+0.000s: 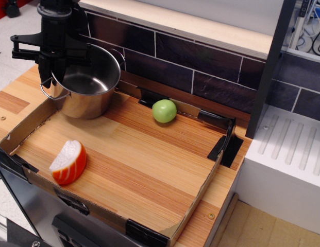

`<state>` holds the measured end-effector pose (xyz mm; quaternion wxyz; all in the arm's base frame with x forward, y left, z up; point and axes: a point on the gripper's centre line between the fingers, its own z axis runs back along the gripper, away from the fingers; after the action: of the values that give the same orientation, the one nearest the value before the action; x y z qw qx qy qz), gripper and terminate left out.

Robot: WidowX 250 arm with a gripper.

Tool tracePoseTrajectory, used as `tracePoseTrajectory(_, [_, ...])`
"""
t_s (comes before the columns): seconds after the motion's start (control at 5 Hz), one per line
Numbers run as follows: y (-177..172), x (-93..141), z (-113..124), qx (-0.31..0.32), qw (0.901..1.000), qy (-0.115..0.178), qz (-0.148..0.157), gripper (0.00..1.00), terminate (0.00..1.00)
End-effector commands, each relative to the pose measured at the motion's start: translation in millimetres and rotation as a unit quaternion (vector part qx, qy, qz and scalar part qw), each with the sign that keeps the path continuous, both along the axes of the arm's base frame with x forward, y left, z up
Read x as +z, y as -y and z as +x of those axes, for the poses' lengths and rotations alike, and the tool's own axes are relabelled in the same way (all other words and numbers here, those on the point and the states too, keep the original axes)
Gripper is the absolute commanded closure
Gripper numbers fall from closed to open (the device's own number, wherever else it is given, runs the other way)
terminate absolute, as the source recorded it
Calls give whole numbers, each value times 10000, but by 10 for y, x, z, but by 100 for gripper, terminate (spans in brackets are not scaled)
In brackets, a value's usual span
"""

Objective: Upright metal pot

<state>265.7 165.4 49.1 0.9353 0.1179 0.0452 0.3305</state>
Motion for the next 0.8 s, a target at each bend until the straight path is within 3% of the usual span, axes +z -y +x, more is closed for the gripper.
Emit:
tracePoseTrajectory(0.0, [152, -191, -77, -357, 9983, -180, -423, 100, 0])
tracePoseTrajectory(0.4, [405, -201, -110, -800, 9956, 169, -456, 100, 0])
tracePoseTrajectory(0.6, [520, -163, -92, -843, 9950, 172, -505, 100, 0])
